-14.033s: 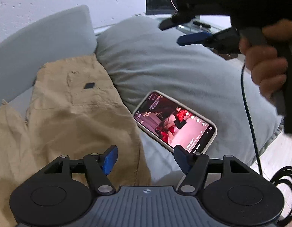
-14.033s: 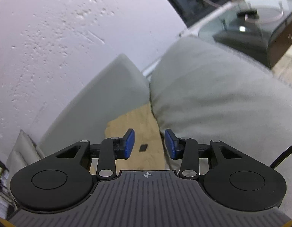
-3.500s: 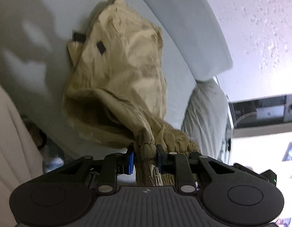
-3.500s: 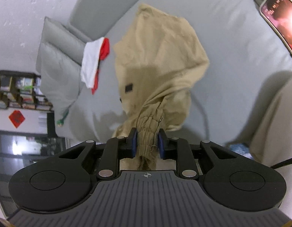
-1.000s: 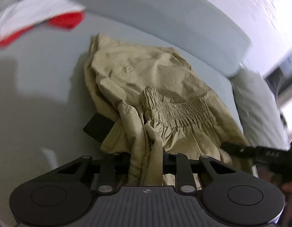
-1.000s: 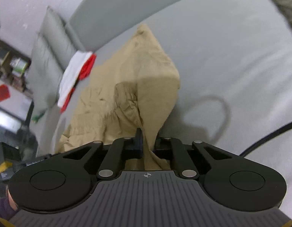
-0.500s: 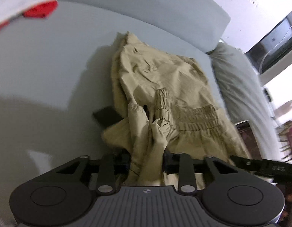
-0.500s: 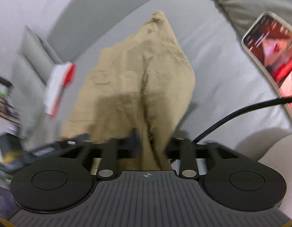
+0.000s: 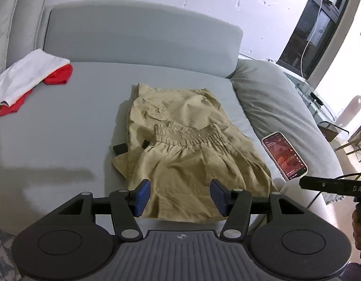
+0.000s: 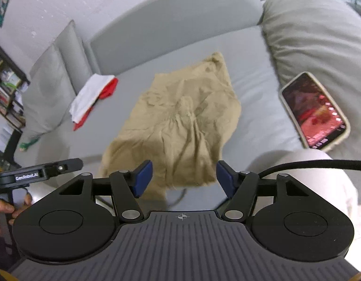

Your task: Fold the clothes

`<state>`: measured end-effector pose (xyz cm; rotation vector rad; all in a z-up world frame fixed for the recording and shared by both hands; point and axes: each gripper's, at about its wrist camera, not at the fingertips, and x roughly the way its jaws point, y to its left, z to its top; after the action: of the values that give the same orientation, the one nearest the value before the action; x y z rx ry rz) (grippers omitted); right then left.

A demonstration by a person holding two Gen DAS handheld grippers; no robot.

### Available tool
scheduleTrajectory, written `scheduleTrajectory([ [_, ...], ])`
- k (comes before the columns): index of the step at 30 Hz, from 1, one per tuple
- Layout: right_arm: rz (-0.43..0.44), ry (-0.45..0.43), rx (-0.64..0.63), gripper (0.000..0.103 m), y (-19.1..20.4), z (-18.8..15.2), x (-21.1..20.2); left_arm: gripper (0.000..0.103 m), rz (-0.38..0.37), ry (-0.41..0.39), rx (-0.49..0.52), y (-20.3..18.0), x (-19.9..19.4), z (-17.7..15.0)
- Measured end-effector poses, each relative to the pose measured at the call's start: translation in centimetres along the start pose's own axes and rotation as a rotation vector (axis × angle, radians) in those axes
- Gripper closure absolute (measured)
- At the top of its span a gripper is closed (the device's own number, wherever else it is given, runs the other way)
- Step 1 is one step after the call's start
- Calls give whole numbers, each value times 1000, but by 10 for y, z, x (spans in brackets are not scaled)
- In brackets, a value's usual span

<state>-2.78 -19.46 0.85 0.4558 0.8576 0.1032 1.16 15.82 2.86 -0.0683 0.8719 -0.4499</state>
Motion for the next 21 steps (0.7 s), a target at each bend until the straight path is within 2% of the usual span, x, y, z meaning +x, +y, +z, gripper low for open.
scheduleTrajectory([
  [4, 12, -26, 29, 37, -10, 1, 0, 49, 11, 17, -5, -5, 23, -1],
  [6, 17, -36, 49, 40, -18, 1, 8, 52, 18, 27, -2, -10, 37, -2],
  [7, 14, -45, 61, 56, -23, 0, 12, 52, 15, 29, 1, -13, 44, -3],
  [8, 12, -55, 69, 83, -28, -1, 17, 52, 7, 35, -1, -15, 51, -2],
  [9, 12, -62, 79, 93, -33, -1, 24, 55, -3, 41, -4, -17, 58, -1],
  [10, 18, -64, 99, 95, -40, 0, 31, 59, -13, 48, -7, -19, 66, -1],
  [11, 40, -66, 134, 95, -47, 1, 37, 67, -18, 58, -10, -20, 73, 1],
  [12, 74, -70, 177, 95, -55, 2, 43, 70, -23, 68, -13, -21, 79, 2],
  [16, 226, -72, 306, 89, -76, 9, 60, 70, -28, 67, 4, -27, 93, 9],
  [17, 263, -64, 333, 77, -78, 11, 63, 69, -33, 68, 4, -28, 95, 11],
  [19, 316, -76, 378, 61, -82, 16, 68, 69, -32, 69, -4, -25, 99, 15],
  [21, 317, -111, 377, 60, -81, 23, 69, 69, -30, 66, -24, -20, 100, 20],
])
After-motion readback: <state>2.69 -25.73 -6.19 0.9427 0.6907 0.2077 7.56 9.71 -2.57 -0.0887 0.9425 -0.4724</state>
